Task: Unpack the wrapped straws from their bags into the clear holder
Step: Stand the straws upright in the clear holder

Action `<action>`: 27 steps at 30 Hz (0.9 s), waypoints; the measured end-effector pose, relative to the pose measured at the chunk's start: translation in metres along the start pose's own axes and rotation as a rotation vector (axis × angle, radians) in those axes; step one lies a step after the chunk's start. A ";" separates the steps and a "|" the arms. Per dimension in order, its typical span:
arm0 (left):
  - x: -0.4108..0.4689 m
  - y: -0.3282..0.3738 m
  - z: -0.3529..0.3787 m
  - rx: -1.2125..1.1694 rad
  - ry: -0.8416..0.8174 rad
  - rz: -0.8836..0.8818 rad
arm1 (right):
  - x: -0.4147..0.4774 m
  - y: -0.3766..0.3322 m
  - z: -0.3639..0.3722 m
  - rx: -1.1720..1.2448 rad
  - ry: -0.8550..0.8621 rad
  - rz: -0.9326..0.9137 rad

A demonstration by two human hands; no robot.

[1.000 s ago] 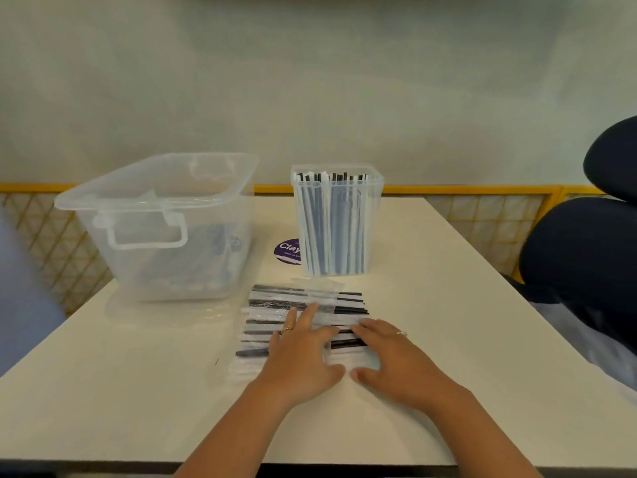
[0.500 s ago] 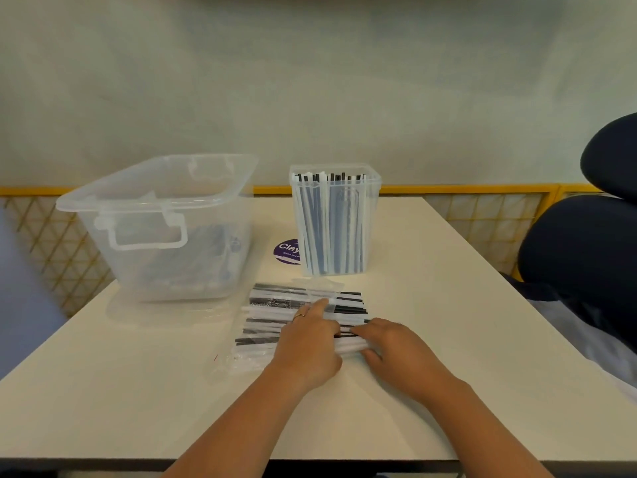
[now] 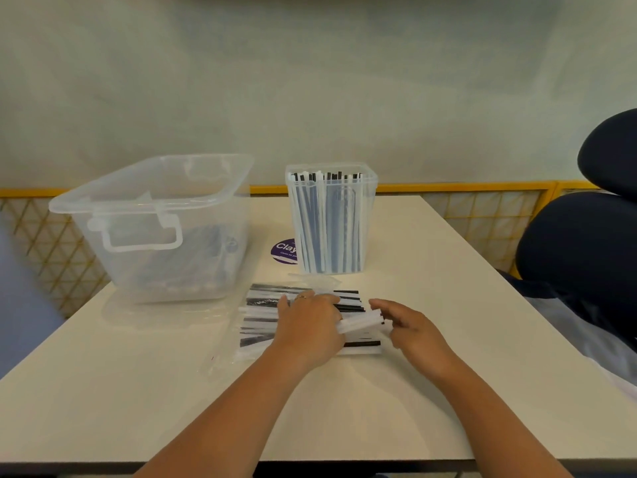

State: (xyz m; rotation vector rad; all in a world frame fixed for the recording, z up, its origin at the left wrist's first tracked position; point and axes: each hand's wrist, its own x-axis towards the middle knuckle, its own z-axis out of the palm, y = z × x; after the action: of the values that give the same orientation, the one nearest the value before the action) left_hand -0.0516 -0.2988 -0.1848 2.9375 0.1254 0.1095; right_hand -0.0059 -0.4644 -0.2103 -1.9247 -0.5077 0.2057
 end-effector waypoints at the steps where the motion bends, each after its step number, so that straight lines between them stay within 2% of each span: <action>1: 0.000 0.003 -0.004 0.013 -0.002 0.002 | 0.002 0.000 0.000 0.114 0.003 0.053; 5: -0.001 0.011 -0.015 0.054 0.009 0.002 | 0.003 0.000 0.006 0.534 0.114 0.171; 7: 0.000 0.015 -0.018 0.051 0.024 0.002 | 0.006 0.002 0.011 0.593 0.152 0.224; 10: 0.002 0.022 -0.021 -0.053 0.058 0.016 | 0.012 -0.001 0.020 0.562 0.191 0.242; 15: 0.000 0.031 -0.046 -0.747 0.165 0.094 | 0.019 -0.006 0.029 0.446 0.214 0.211; 22: 0.000 0.024 -0.098 -1.282 0.368 0.152 | 0.025 -0.004 0.036 0.259 0.191 0.171; 24: 0.001 0.017 -0.113 -1.366 0.444 0.199 | 0.024 -0.003 0.038 0.236 0.194 0.160; 27: 0.003 0.001 -0.128 -1.323 0.523 0.220 | 0.024 -0.006 0.042 0.254 0.210 0.161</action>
State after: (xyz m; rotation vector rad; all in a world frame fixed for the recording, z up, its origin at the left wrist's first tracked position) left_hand -0.0587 -0.2744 -0.0592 1.5420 -0.1510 0.6816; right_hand -0.0014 -0.4174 -0.2198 -1.7140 -0.1771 0.1604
